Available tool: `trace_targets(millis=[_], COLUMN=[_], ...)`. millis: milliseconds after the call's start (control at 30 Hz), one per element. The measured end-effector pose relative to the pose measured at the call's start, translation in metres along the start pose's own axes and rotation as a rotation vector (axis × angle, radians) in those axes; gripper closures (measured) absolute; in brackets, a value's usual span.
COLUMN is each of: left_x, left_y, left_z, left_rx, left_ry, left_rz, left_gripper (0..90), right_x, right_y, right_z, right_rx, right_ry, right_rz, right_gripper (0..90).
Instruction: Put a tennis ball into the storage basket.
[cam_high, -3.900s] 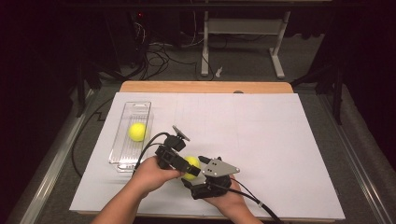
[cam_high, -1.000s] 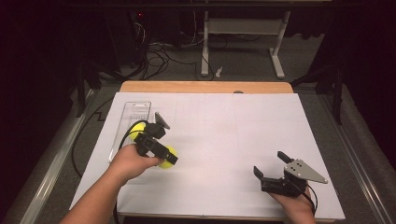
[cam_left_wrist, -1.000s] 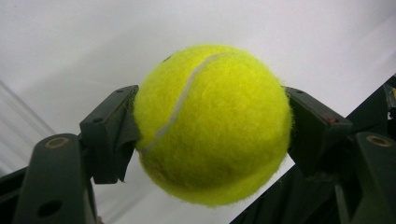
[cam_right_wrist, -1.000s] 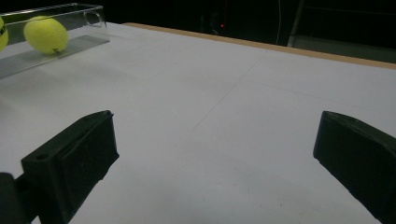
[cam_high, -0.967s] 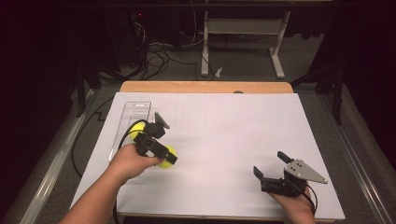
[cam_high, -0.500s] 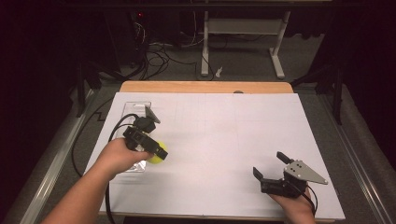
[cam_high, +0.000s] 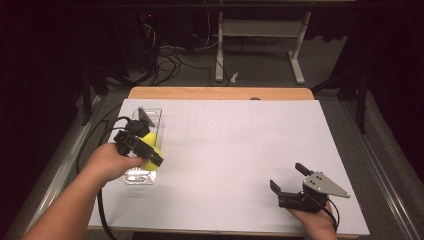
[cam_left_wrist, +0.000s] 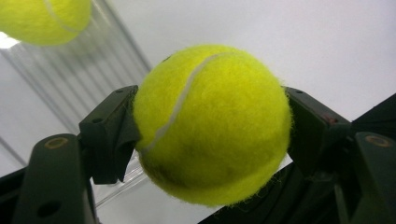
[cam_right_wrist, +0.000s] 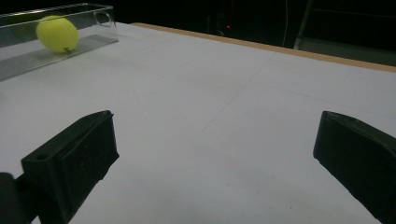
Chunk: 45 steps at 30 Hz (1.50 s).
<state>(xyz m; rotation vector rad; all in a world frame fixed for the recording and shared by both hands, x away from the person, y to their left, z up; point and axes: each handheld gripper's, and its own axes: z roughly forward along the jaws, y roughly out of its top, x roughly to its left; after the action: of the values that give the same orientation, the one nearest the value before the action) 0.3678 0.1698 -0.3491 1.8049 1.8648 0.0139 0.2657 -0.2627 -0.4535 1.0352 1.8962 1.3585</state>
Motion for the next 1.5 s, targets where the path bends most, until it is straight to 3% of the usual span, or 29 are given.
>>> trace_targets(millis=[900,1100,1400,1500], left_x=[0.05,0.052,0.049,0.047], left_y=[0.016,0.019,0.031,0.036], left_z=[-0.01,-0.008,-0.003,0.001], left_rx=[-0.045,-0.044,-0.022,-0.012], left_ry=[0.082,0.096,0.165,0.173], left_rz=[-0.117,-0.118,-0.119,-0.137], left_gripper=[26.7,26.7,26.6,26.6], right_x=[-0.001,0.0,0.0,0.0], right_y=[0.0,0.0,0.0,0.0], right_z=[-0.001,0.0,0.001,0.001], right_rx=[-0.001,0.002,0.004,0.003], right_ry=[-0.008,-0.006,-0.006,-0.006], right_rz=[-0.008,-0.007,-0.008,-0.009], right_gripper=[0.3,0.3,0.3,0.3])
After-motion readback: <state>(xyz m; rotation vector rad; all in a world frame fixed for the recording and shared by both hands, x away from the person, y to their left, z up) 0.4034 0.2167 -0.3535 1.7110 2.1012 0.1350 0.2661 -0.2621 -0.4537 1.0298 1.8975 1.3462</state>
